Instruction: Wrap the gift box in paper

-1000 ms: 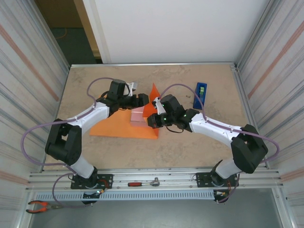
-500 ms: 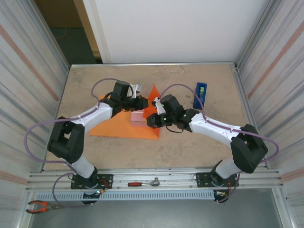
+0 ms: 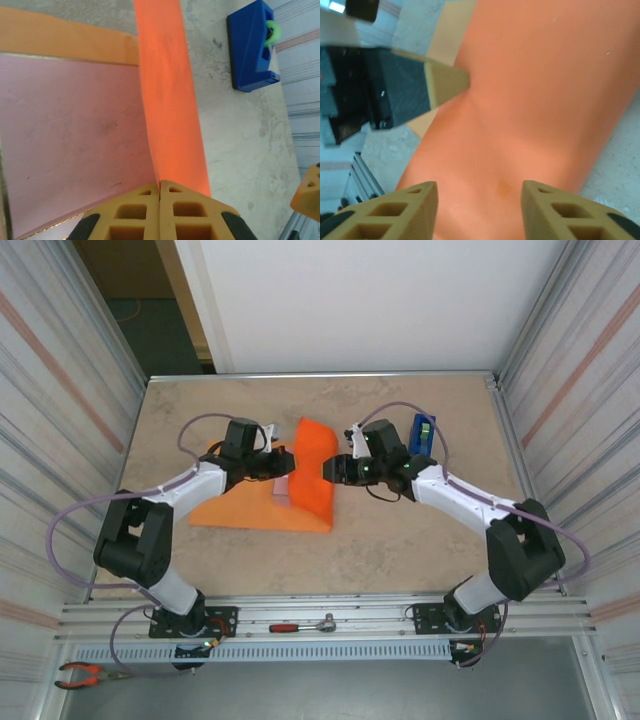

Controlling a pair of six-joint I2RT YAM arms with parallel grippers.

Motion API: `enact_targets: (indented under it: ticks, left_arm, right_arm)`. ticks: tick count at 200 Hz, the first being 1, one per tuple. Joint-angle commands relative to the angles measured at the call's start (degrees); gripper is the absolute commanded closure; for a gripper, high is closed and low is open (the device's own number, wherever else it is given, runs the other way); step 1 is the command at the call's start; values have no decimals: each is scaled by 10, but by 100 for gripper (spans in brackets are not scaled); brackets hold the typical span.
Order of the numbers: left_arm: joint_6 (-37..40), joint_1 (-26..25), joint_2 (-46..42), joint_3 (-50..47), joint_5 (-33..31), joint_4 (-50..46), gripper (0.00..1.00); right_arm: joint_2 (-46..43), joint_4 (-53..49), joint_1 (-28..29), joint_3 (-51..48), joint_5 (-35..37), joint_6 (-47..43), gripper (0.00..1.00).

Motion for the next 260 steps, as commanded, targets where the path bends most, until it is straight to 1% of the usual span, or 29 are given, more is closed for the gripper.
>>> enact_targets:
  ticks: [1,14,30,60,82,89,96,104,115,126,138,150,190,228,246,260]
  left_arm:
    - [13,0,-22,-14,-36,4,100]
    - [15,1,-20,-15,-43,3,100]
    - [16,1,-19,-16,-51,1,100]
    - [17,3,-20,-13,-50,-1,100]
    - [19,11,-29,-5,-48,-16,100]
    - [21,15,-34,-3,-50,-22,94]
    - [21,22,-40,-1,-53,-26,86]
    - [21,29,-45,3,-56,-32,68]
    - [22,38,-45,12,-60,-45,53]
    - [28,43,-38,27,-63,-63,41]
    - [37,45,-25,44,-67,-86,33]
    - [42,45,-9,60,-66,-98,28]
    - [57,44,49,100,-47,-123,19]
    - [76,31,77,116,-52,-138,15]
    - [90,22,84,113,-66,-142,13]
    - [93,16,89,108,-76,-145,12]
  right_arm:
    - [55,23,6,40,-25,8,66]
    - [85,33,8,58,-30,14,73]
    - [118,39,15,75,-32,17,78]
    - [167,41,26,90,-22,23,85]
    - [192,40,28,86,-18,22,86]
    - [196,40,28,83,-16,22,87]
    - [199,41,28,79,-15,21,87]
    - [201,41,28,75,-14,21,88]
    - [202,43,27,69,-15,21,89]
    - [201,44,28,65,-16,20,90]
    - [200,44,28,61,-16,18,90]
    - [199,45,28,58,-17,17,90]
    - [196,50,29,48,-21,10,90]
    - [197,49,32,47,-26,3,90]
    - [198,49,32,47,-28,2,91]
    - [197,50,32,45,-28,1,91]
